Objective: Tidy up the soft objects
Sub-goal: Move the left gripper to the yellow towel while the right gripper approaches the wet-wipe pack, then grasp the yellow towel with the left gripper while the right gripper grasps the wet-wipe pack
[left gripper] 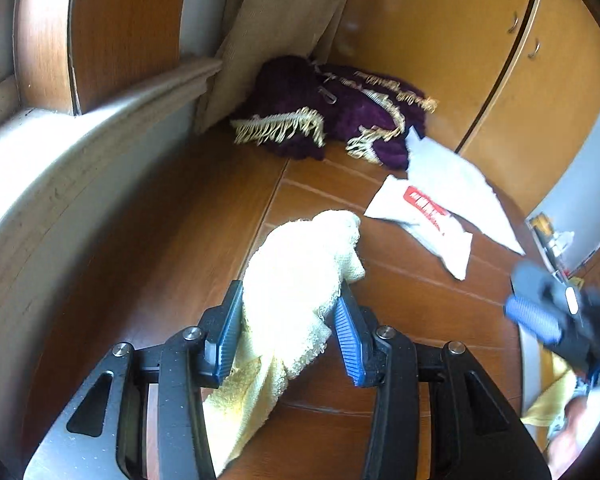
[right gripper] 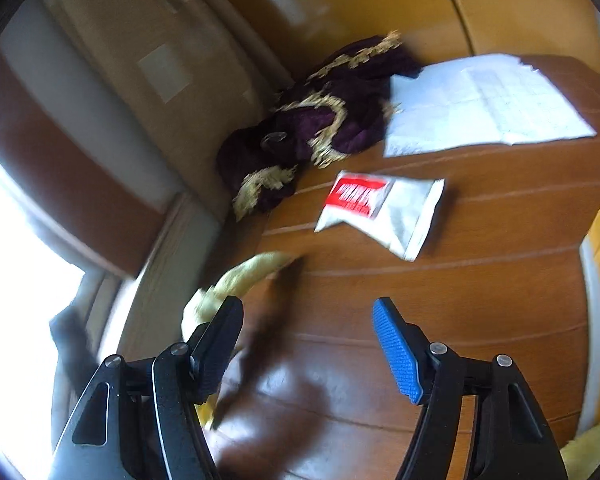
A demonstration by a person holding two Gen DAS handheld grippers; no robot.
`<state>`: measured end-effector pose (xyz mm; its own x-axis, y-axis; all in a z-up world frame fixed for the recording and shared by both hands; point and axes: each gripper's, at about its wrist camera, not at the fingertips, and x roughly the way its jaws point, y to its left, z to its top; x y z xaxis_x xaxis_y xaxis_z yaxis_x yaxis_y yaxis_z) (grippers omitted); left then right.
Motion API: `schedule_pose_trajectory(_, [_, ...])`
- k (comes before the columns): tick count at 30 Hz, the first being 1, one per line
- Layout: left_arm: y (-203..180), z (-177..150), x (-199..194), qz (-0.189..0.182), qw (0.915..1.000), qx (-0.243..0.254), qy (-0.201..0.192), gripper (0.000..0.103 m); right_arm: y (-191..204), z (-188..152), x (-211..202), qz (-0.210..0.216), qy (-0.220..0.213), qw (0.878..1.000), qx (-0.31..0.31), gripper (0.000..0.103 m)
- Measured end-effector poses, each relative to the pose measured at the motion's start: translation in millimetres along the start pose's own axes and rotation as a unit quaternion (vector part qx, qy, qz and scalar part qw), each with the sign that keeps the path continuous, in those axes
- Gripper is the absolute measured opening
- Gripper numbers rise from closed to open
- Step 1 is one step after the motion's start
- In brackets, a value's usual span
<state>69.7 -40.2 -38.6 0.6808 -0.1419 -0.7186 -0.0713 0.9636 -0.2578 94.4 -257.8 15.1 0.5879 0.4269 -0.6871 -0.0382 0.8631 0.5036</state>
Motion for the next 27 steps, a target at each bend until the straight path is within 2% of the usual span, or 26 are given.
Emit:
schedule_pose_trajectory(3, [3, 1, -5, -0.008, 0.9998, -0.017, 0.003, 0.041, 12, 29, 9, -0.036, 0.0, 0.999, -0.011, 0.07])
schedule_pose_trajectory(6, [5, 2, -4, -0.012, 0.9996, -0.025, 0.01, 0.041, 18, 59, 38, -0.089, 0.009, 0.995, -0.035, 0.07])
schedule_pose_trajectory(8, [6, 4, 0, -0.013, 0.9996, -0.024, 0.009, 0.041, 14, 79, 61, -0.095, 0.023, 0.994, -0.039, 0.07])
schedule_pose_trajectory(10, [8, 4, -2, -0.014, 0.9995, -0.027, 0.007, 0.041, 4, 95, 89, -0.099, 0.058, 0.993, -0.035, 0.07])
schedule_pose_trajectory(13, [11, 5, -2, -0.018, 0.9993, -0.032, 0.005, 0.041, -13, 107, 117, -0.129, 0.068, 0.989, -0.027, 0.07])
schedule_pose_trajectory(17, [12, 4, -3, -0.019, 0.9992, -0.034, 0.006, 0.041, -18, 98, 138, -0.122, 0.093, 0.987, -0.046, 0.07])
schedule_pose_trajectory(21, [12, 4, -5, -0.022, 0.9991, -0.036, 0.004, 0.041, -6, 73, 132, -0.044, 0.128, 0.99, -0.042, 0.07])
schedule_pose_trajectory(26, [14, 4, -6, -0.02, 0.999, -0.04, 0.002, 0.041, 16, 46, 115, -0.072, 0.105, 0.988, -0.082, 0.073])
schedule_pose_trajectory(27, [15, 4, -6, -0.019, 0.999, -0.04, 0.002, 0.041, 18, 42, 114, -0.088, 0.104, 0.987, -0.082, 0.073])
